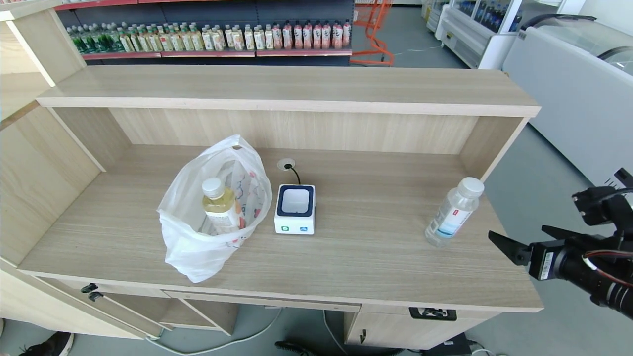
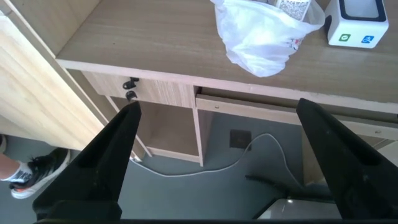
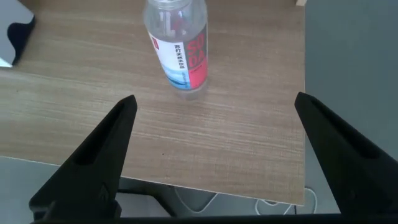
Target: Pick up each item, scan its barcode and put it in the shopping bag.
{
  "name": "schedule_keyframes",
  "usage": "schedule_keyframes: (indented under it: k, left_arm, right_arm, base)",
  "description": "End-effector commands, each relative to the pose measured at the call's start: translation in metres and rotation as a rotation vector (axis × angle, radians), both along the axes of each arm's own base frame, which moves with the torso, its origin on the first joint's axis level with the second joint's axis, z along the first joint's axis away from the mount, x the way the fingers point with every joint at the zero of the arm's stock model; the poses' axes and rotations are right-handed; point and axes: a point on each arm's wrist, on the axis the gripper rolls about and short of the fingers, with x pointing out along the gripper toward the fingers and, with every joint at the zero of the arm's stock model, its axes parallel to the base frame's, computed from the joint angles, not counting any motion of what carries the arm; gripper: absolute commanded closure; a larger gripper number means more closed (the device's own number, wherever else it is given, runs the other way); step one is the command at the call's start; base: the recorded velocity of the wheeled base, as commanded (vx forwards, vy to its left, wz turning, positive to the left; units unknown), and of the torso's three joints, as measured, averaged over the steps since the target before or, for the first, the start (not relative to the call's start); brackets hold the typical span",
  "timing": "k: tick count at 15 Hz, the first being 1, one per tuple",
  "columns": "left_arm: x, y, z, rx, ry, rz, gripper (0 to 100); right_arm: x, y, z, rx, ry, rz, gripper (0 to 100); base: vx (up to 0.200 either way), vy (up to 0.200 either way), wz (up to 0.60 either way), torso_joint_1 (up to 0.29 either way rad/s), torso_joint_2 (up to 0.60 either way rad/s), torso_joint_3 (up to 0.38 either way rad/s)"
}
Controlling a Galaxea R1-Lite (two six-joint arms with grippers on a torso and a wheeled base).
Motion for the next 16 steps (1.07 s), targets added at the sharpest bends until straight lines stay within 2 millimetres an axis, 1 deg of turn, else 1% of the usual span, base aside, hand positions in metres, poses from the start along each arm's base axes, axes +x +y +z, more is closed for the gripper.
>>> schedule_keyframes:
  k: [1,2,7,8,10,16]
  left_arm:
    - [0.000,0.000,0.000,0.000,0.000,0.002,0]
    - [0.000,0.000,0.000,0.000,0.000,0.001,0]
    - [0.000,0.000,0.000,0.000,0.001,0.002,0]
    - [0.000,0.000,0.000,0.000,0.000,0.001,0]
    - [0.000,0.000,0.000,0.000,0.000,0.001,0]
    - [0.000,0.000,0.000,0.000,0.001,0.001,0]
  right_arm:
    - [0.023,0.002,-0.017,-0.018,0.063,-0.005,0]
    - [0.032,0.003,-0.021,-0.018,0.061,-0.002,0]
    - [0.073,0.009,-0.024,-0.012,0.014,0.007,0]
    - [0.078,0.010,-0.025,-0.005,0.014,0.013,0]
    - [0.084,0.020,-0.025,0.021,0.011,0.058,0]
    - [0.101,0.036,-0.033,0.002,0.001,0.112,0]
  base:
    - [0.000,0.000,0.00,0.000,0.00,0.000]
    - [0.000,0.000,0.00,0.000,0.00,0.000]
    - [0.000,0.000,0.00,0.000,0.00,0.000]
    - [0.000,0.000,0.00,0.000,0.00,0.000]
    - [0.000,0.000,0.00,0.000,0.00,0.000]
    - [0.000,0.000,0.00,0.000,0.00,0.000]
